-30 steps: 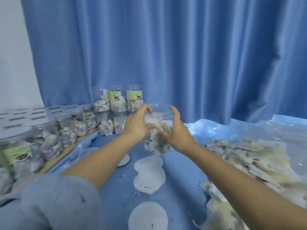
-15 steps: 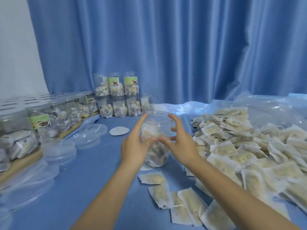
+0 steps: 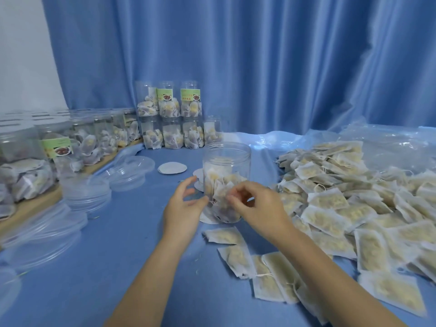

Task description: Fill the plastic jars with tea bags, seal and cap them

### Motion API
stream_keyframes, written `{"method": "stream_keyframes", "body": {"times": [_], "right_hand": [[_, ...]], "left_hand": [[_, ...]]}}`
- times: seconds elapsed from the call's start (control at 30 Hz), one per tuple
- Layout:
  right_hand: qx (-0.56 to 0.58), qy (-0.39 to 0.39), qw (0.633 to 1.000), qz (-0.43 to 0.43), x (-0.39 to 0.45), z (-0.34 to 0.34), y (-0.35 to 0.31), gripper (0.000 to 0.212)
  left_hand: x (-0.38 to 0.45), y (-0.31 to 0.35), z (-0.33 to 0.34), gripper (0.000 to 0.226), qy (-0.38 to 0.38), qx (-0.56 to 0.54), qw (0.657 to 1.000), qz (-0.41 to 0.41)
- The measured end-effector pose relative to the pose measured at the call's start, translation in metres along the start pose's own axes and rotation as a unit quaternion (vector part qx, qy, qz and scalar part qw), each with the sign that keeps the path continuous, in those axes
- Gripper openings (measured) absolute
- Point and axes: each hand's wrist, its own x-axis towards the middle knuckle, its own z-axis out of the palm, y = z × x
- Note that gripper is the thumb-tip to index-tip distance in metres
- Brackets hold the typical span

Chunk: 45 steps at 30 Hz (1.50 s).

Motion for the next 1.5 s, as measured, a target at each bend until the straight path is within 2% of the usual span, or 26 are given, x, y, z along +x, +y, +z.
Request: {"method": "stream_keyframes", "body": {"times": [0.07,0.13,0.2,0.3,0.37,0.43,0.47,0.57,0.63,0.7,0.77,0.83,0.87,0.97,1.0,1.03,1.07,1.13,1.2,1.27,1.37,1.43,1.5], "right_hand": [[-0.012,-0.165,0.986,0.013,-0.003,0.004,-0.007,0.017],[-0.088,-0.268,0.959,0.013,-0.003,0.009,-0.010,0.032],[-0.154,-0.311,0.938,0.011,-0.003,0.013,-0.013,0.036],[-0.221,-0.297,0.928,-0.040,-0.002,0.019,-0.013,0.024],[-0.167,-0.231,0.955,-0.083,0.000,0.020,-0.016,0.022],[-0.032,-0.097,0.991,-0.084,0.007,0.017,-0.026,0.022],[0.036,-0.016,0.996,-0.080,0.014,0.014,-0.033,0.021],[0.126,0.181,0.970,-0.102,0.041,0.003,-0.050,0.019],[0.097,0.232,0.962,-0.105,0.057,-0.003,-0.058,0.012],[0.031,0.181,0.978,-0.099,0.070,-0.005,-0.055,0.014],[-0.089,0.067,0.990,-0.087,0.074,-0.001,-0.047,0.020],[-0.195,0.010,0.975,-0.101,0.072,0.005,-0.042,0.035],[-0.215,0.022,0.968,-0.127,0.068,0.007,-0.044,0.032],[-0.194,0.135,0.923,-0.302,0.054,0.020,-0.046,0.013],[-0.200,0.128,0.901,-0.364,0.048,0.027,-0.045,0.016],[-0.233,0.077,0.881,-0.404,0.041,0.035,-0.044,0.022],[-0.276,-0.010,0.870,-0.407,0.033,0.045,-0.043,0.027],[-0.341,-0.159,0.868,-0.325,0.022,0.064,-0.036,0.036],[-0.347,-0.222,0.882,-0.230,0.018,0.075,-0.026,0.043],[-0.348,-0.212,0.892,-0.194,0.021,0.076,-0.021,0.043],[-0.337,-0.187,0.906,-0.176,0.024,0.071,-0.013,0.033],[-0.343,-0.191,0.905,-0.162,0.023,0.067,-0.009,0.030],[-0.355,-0.192,0.901,-0.155,0.023,0.065,-0.009,0.029]], "left_hand": [[0.002,-0.002,-0.002,0.030,0.022,-0.014,0.999,-0.029],[0.004,-0.004,-0.002,0.023,0.025,-0.017,0.998,-0.054],[0.005,-0.007,-0.002,0.019,0.027,-0.008,0.998,-0.060],[0.006,-0.008,-0.002,0.017,0.032,0.001,0.998,-0.063],[0.009,-0.010,-0.002,0.017,0.045,-0.003,0.997,-0.068],[0.012,-0.012,-0.003,0.016,0.067,-0.013,0.995,-0.072],[0.014,-0.013,-0.004,0.016,0.080,-0.016,0.994,-0.074],[0.018,-0.017,-0.005,0.015,0.099,-0.018,0.991,-0.087],[0.019,-0.019,-0.005,0.013,0.090,-0.008,0.991,-0.095],[0.019,-0.021,-0.004,0.011,0.075,0.008,0.993,-0.096],[0.019,-0.021,-0.002,0.009,0.068,0.022,0.993,-0.091],[0.020,-0.021,-0.002,0.009,0.070,0.035,0.993,-0.084],[0.020,-0.022,-0.002,0.010,0.073,0.040,0.993,-0.083],[0.022,-0.021,-0.006,0.010,0.090,0.054,0.990,-0.096],[0.023,-0.021,-0.007,0.011,0.100,0.058,0.988,-0.100],[0.024,-0.021,-0.008,0.013,0.110,0.066,0.987,-0.099],[0.024,-0.021,-0.010,0.016,0.116,0.079,0.986,-0.095],[0.022,-0.024,-0.012,0.018,0.096,0.126,0.984,-0.079],[0.019,-0.029,-0.012,0.027,0.030,0.187,0.981,-0.048],[0.018,-0.036,-0.010,0.046,-0.042,0.250,0.967,-0.011],[0.020,-0.041,-0.002,0.071,-0.105,0.382,0.918,0.003],[0.020,-0.043,0.003,0.069,-0.093,0.434,0.896,0.007],[0.020,-0.041,0.007,0.058,-0.068,0.440,0.895,0.002]]}}
